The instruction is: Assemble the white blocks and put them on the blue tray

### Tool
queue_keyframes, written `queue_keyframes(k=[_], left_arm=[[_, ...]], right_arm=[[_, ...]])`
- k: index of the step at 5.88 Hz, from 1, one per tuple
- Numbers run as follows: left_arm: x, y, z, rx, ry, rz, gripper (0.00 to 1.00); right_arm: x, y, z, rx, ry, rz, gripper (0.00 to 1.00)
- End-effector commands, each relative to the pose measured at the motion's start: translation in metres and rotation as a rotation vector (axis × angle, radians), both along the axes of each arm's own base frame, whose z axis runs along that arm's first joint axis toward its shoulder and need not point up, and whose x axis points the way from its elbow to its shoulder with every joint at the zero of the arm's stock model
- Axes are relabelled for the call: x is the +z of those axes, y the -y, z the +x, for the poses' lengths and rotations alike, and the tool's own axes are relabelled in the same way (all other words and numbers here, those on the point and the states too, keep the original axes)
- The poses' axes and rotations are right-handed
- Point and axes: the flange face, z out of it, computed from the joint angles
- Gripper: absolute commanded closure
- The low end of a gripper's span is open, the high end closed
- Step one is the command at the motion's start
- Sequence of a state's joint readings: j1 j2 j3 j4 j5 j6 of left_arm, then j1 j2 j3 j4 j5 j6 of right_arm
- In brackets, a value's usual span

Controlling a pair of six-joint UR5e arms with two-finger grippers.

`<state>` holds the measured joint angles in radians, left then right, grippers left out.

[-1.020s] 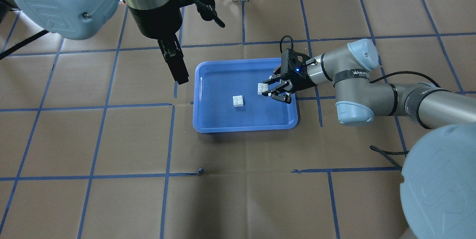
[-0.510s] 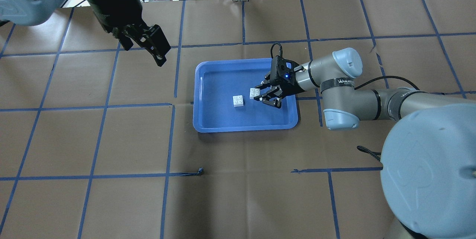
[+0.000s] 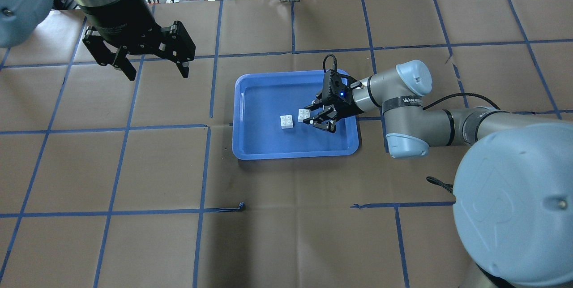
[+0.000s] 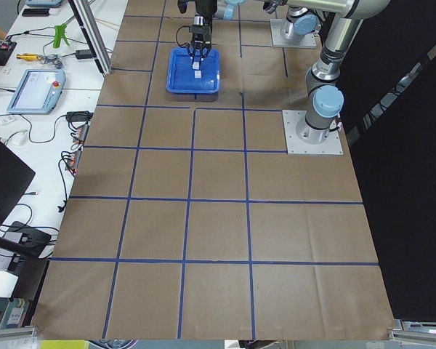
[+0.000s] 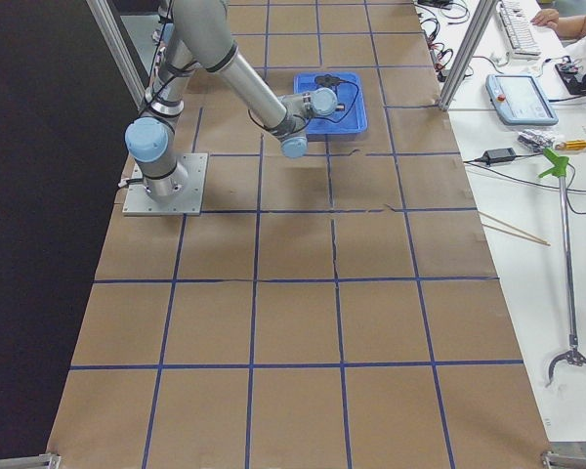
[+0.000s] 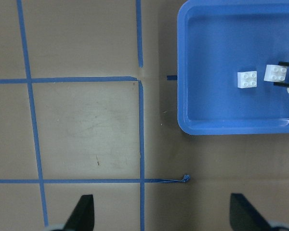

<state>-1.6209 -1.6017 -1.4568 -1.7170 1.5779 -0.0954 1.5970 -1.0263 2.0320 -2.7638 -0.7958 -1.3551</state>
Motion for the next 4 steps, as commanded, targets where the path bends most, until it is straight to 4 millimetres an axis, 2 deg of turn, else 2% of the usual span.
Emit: queue_keyframes(k=[1,4], left_arm=[[0.0,0.0003,0.0007,0.015,-0.005,-0.006,0.01],[-0.0009,-0.0043,-0.0024,0.007,-0.001,-0.016,0.01]], right_arm=[[-0.0036,-0.004,0.0088,0.016,-0.002,0.007,0.61],[-0.0037,-0.0044,0.0097,0.002,0.002,0.024,0.61]])
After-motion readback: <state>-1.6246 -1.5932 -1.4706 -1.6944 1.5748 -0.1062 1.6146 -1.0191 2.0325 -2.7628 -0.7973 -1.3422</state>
